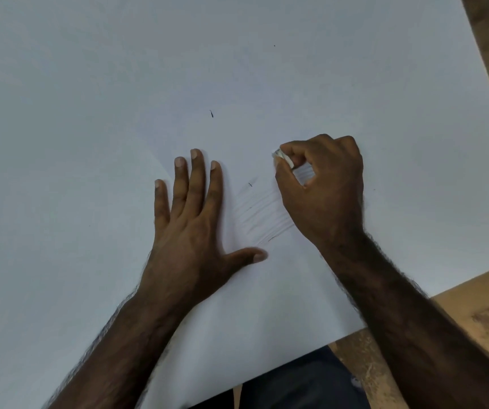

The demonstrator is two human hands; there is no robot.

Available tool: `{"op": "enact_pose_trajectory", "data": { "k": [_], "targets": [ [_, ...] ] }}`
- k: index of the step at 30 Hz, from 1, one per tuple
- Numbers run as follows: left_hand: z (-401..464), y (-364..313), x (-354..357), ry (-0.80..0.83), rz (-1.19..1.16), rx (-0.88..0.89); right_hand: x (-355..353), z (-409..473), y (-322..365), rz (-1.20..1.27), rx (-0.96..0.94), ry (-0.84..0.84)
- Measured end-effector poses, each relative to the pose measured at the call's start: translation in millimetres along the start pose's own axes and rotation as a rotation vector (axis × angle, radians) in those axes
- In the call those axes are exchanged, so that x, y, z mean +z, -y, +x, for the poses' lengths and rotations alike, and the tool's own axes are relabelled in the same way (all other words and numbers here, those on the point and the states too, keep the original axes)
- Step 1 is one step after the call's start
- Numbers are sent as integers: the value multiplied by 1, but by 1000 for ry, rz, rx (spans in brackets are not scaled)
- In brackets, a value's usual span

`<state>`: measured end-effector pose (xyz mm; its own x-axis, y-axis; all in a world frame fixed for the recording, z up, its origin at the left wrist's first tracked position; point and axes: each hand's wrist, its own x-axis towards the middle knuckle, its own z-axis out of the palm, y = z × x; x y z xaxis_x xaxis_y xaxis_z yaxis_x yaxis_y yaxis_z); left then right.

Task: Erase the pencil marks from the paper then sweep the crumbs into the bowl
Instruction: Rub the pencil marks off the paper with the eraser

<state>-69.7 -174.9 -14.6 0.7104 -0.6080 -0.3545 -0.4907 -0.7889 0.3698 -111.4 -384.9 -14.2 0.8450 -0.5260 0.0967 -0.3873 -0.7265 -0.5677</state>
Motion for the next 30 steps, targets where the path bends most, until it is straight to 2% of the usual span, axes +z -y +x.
{"op": "enact_pose_trajectory", "data": {
  "k": [6,9,14,20,23,26,28,30],
  "targets": [
    [-1,3,0,-2,-18,19,1,-46,21,-30,-247,235],
    [-1,4,1,-4,-21,27,-1,-40,21,-90,-351,219],
    [1,6,2,4,-28,25,-2,6,12,-201,-194,41],
    [-1,5,2,-17,-35,35,2,-60,31,-111,-313,231],
    [0,5,2,-19,-29,29,4,-42,25,-138,-321,163],
    [1,5,3,-21,-16,23,5,1,16,-198,-221,57],
    [1,5,2,-23,-14,22,5,4,17,-185,-174,57],
    [0,5,2,-25,-19,23,6,-17,24,-133,-203,121]
  ]
}}
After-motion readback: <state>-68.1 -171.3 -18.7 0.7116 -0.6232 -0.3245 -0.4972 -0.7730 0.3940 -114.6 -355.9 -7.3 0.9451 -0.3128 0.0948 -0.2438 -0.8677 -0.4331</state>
